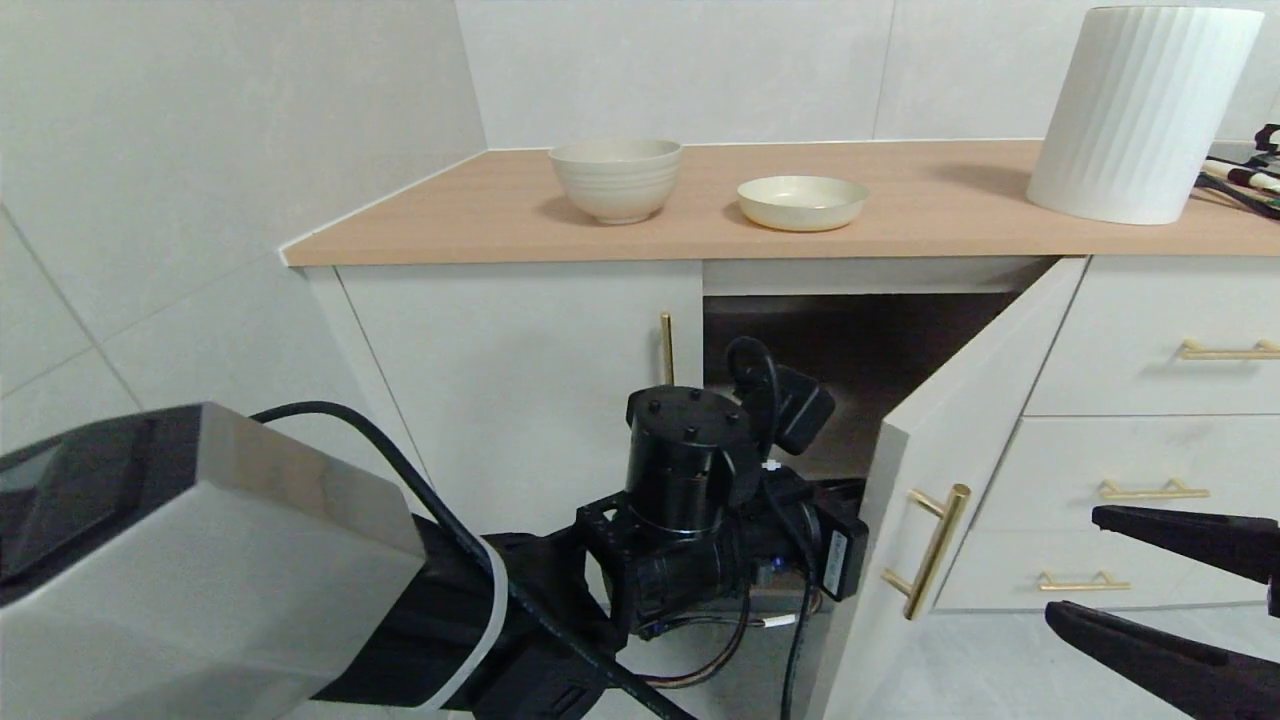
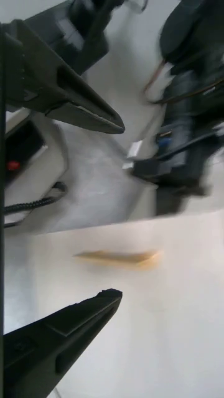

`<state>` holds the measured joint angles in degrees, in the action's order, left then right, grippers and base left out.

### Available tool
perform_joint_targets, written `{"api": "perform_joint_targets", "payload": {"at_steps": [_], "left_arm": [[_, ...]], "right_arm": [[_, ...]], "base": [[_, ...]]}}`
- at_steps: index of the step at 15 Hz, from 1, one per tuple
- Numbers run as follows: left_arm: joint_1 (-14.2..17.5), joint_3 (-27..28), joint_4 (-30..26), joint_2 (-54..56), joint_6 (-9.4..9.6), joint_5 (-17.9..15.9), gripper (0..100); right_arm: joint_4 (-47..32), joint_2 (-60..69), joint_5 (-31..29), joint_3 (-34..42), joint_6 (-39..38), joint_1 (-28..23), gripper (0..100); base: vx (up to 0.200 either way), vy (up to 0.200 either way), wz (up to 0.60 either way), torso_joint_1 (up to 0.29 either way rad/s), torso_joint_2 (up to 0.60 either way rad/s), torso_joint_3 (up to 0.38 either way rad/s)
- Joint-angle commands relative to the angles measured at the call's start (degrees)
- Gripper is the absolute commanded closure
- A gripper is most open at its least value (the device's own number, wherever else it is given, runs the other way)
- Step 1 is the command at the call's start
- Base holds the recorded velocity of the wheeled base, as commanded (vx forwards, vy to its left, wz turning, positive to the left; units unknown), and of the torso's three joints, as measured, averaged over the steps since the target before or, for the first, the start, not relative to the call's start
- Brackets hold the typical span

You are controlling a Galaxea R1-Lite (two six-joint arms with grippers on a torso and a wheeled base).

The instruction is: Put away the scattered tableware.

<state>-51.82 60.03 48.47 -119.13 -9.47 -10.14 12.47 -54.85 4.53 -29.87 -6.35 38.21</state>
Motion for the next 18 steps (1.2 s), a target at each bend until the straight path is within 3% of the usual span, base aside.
{"api": "perform_joint_targets", "payload": {"at_steps": [1,8,11,12,13,15,17,18], "left_arm": [[-0.65,1.94,-0.83,0.30,-0.02,0.12,100],[-2.05,4.31,-1.98,-0.93,-0.11,0.12,100],[-4.52,7.12,-4.00,-2.16,-0.11,0.12,100],[-10.58,11.87,-8.13,-2.95,-0.20,0.21,100],[-12.95,13.36,-10.59,-2.87,-0.20,0.39,100],[-13.48,12.57,-10.94,-1.90,-0.46,0.56,100],[-13.30,11.25,-10.85,-0.58,-4.50,0.39,100],[-13.30,11.34,-10.76,-0.49,-5.12,0.39,100]], "right_arm": [[-0.25,2.73,0.04,-1.16,0.02,0.03,0],[-0.17,3.69,1.00,-2.04,0.02,0.47,0],[-0.17,5.71,6.19,-2.21,-0.06,2.84,0],[0.62,7.65,10.14,-2.48,0.02,2.84,0],[1.15,8.79,10.49,-3.53,0.02,2.75,0],[1.24,9.32,10.41,-5.64,0.02,2.40,0],[1.50,9.14,10.41,-6.26,0.02,1.96,0],[1.50,9.05,10.32,-6.26,0.02,1.96,0]], "base": [[0.000,0.000,0.00,0.000,0.00,0.000],[0.000,0.000,0.00,0.000,0.00,0.000],[0.000,0.000,0.00,0.000,0.00,0.000],[0.000,0.000,0.00,0.000,0.00,0.000],[0.000,0.000,0.00,0.000,0.00,0.000],[0.000,0.000,0.00,0.000,0.00,0.000],[0.000,0.000,0.00,0.000,0.00,0.000],[0.000,0.000,0.00,0.000,0.00,0.000]]}}
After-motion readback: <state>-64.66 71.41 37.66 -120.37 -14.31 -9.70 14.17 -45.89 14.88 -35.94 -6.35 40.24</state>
